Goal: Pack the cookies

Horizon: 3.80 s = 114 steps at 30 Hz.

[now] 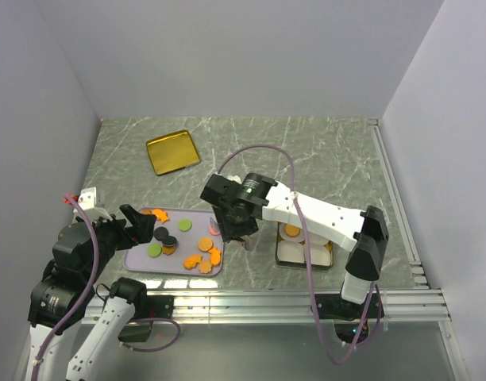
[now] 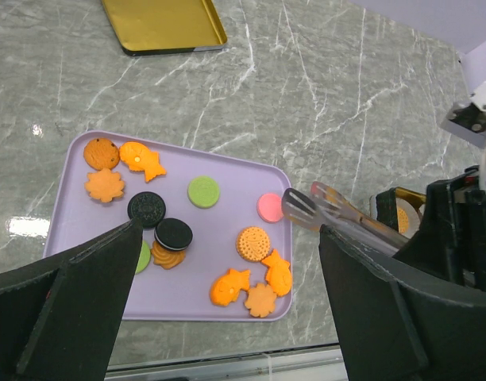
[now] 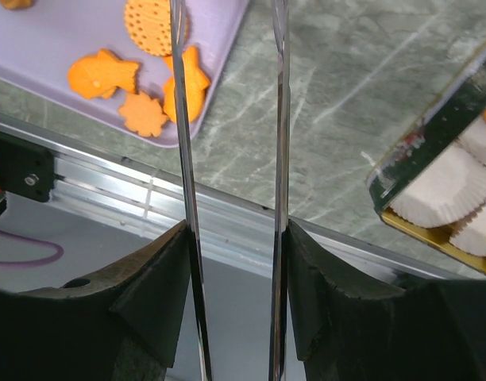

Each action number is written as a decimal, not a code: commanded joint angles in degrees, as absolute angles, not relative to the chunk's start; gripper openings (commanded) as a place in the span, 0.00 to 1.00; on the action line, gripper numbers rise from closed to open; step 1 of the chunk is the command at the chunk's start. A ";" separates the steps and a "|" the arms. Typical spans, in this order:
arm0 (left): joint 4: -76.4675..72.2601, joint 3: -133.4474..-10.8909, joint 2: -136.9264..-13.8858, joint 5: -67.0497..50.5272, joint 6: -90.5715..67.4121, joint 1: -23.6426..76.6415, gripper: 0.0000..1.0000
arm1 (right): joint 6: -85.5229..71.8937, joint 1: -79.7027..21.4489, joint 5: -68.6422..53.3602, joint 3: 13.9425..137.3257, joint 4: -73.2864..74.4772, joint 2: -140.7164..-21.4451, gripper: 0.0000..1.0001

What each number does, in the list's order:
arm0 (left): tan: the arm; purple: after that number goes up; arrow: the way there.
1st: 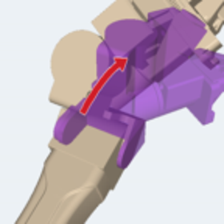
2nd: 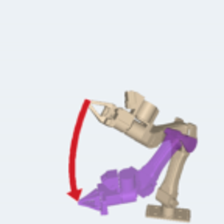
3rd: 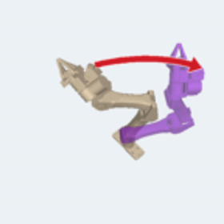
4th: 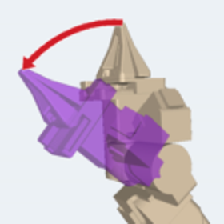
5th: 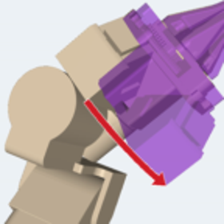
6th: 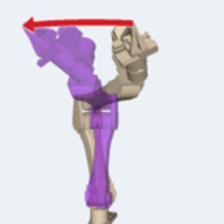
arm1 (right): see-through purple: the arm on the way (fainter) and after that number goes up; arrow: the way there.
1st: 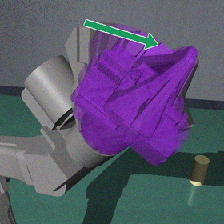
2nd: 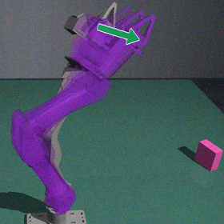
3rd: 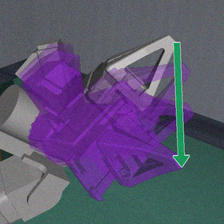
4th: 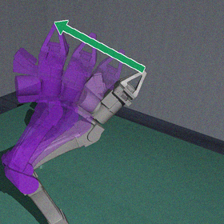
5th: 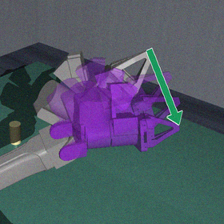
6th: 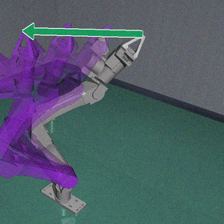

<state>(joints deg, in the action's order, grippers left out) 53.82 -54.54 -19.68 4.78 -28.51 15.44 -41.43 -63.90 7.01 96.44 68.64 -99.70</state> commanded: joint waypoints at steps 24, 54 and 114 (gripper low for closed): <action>51.77 -54.23 -18.90 4.75 -27.95 15.29 0.99 | -38.14 -65.21 6.76 104.76 67.32 -109.33 0.61; 51.42 -54.05 -18.46 4.66 -27.86 15.29 0.99 | -37.70 -65.13 8.35 107.84 70.05 -113.91 0.61; 51.24 -53.88 -20.30 3.43 -27.25 16.00 0.99 | -43.15 -50.73 13.18 90.04 77.53 -77.55 0.49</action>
<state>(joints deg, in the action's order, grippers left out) 53.80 -54.19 -19.16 4.47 -28.12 15.75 -41.69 -54.04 10.96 95.72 76.93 -84.33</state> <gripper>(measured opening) 0.995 0.496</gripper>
